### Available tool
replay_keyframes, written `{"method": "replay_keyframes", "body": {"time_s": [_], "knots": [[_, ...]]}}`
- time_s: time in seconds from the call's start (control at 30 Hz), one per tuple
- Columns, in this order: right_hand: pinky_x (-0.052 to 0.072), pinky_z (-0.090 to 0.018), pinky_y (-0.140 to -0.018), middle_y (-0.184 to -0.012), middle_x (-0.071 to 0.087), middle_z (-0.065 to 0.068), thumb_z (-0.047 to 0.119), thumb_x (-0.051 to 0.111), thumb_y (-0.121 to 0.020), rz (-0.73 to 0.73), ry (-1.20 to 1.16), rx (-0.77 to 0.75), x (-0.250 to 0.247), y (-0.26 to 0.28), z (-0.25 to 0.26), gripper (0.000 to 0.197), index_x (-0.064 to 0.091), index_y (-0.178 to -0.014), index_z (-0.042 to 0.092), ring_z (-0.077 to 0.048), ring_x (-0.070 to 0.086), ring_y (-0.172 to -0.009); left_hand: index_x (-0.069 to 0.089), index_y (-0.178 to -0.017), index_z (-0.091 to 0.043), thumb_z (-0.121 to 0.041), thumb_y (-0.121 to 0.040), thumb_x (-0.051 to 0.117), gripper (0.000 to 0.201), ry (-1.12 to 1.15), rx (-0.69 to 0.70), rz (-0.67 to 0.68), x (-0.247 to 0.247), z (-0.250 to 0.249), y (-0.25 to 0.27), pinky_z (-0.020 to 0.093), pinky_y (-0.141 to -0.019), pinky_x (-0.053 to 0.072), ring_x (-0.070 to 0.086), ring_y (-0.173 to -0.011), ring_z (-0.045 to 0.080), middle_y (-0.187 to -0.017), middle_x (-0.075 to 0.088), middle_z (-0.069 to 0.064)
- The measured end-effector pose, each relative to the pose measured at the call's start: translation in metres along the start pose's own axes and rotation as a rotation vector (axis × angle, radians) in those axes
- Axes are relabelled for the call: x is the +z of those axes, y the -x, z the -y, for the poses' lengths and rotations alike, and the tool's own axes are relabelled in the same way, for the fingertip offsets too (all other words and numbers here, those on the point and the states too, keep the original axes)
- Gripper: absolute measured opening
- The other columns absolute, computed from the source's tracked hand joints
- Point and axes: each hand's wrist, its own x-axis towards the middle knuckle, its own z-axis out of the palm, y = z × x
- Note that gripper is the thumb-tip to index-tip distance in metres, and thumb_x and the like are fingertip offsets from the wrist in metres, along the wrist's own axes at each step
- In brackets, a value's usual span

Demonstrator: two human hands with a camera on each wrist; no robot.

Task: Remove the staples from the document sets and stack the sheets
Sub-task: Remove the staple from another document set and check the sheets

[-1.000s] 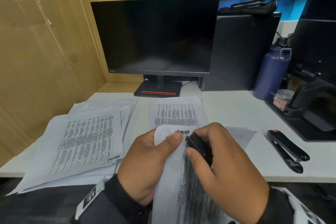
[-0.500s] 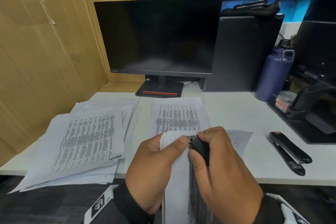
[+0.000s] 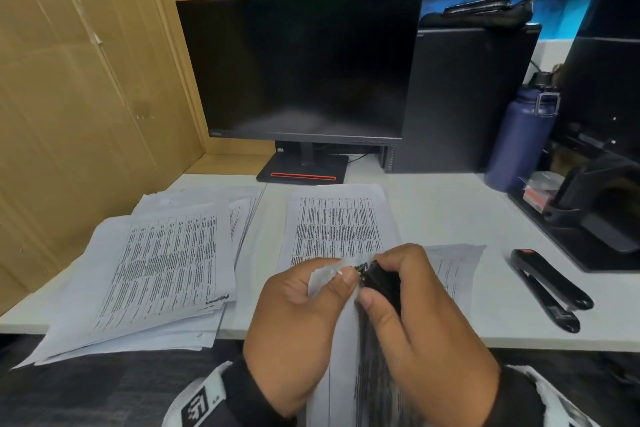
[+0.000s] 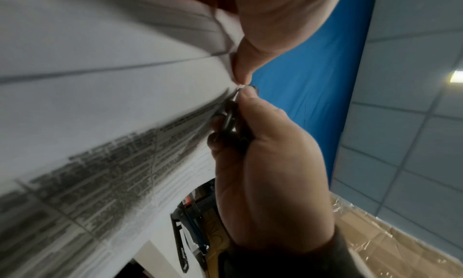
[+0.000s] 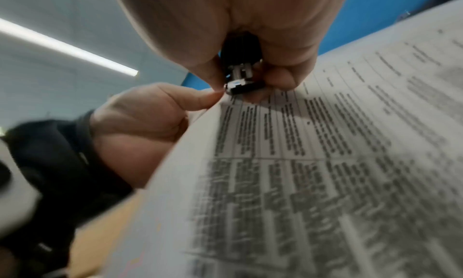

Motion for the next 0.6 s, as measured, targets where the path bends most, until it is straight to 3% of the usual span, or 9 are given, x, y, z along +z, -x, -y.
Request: {"method": "replay_keyframes", "body": {"time_s": [0.1,0.17,0.3,0.37,0.47,0.6], "knots": [[0.042,-0.011,-0.078,-0.102,0.055,0.023,0.044,0.054,-0.095,0.025,-0.168,0.075,0.004,0.001,-0.003,0.018,0.039,-0.104,0.042,-0.002,0.058,-0.099,0.084,-0.091,-0.030,-0.014,-0.096,0.067,0.023,-0.039,0.020,-0.017,0.000,0.000,0.000,0.044,-0.091,0.060,0.078,-0.091,0.023,-0.091,0.082,0.003],[0.043,-0.012,-0.080,-0.104,0.049,0.021,0.042,0.050,-0.094,-0.075,-0.085,-0.029,0.009,0.002,-0.004,0.020,0.040,-0.109,0.034,-0.005,0.057,-0.095,0.083,-0.091,-0.031,-0.015,-0.096,0.069,0.022,-0.040,0.022,-0.009,0.001,-0.001,0.000,0.041,-0.090,0.060,0.078,-0.091,0.023,-0.090,0.082,0.002],[0.045,-0.031,-0.087,-0.109,0.043,-0.001,0.025,0.051,-0.096,-0.217,0.199,-0.276,0.015,0.001,-0.010,0.024,0.044,-0.115,0.013,-0.022,0.053,-0.094,0.083,-0.091,-0.027,-0.030,-0.087,0.067,0.017,0.000,0.006,0.029,0.002,0.001,0.001,0.045,-0.088,0.059,0.076,-0.088,0.021,-0.090,0.082,0.005],[0.043,-0.026,-0.088,-0.107,0.043,0.002,0.026,0.052,-0.095,-0.232,0.128,-0.248,0.014,0.000,-0.010,0.024,0.045,-0.115,0.014,-0.019,0.052,-0.095,0.083,-0.089,-0.021,-0.029,-0.087,0.069,0.016,0.049,-0.018,0.029,0.002,0.002,-0.001,0.042,-0.081,0.057,0.073,-0.083,0.018,-0.087,0.081,0.006],[0.040,-0.015,-0.085,-0.104,0.045,0.010,0.033,0.054,-0.094,-0.220,-0.028,-0.141,0.011,-0.001,-0.007,0.024,0.046,-0.114,0.022,-0.008,0.052,-0.097,0.083,-0.089,-0.016,-0.025,-0.087,0.078,0.010,0.134,-0.084,0.008,0.001,0.000,-0.004,0.040,-0.080,0.057,0.075,-0.082,0.022,-0.089,0.081,0.014],[0.044,-0.018,-0.075,-0.097,0.046,0.012,0.043,0.051,-0.095,-0.189,0.020,-0.071,0.007,0.000,-0.002,0.020,0.044,-0.105,0.027,-0.006,0.053,-0.088,0.083,-0.090,-0.015,-0.021,-0.083,0.082,0.010,0.152,-0.115,0.002,0.001,-0.005,-0.003,0.046,-0.090,0.059,0.076,-0.089,0.028,-0.093,0.081,0.016]]}}
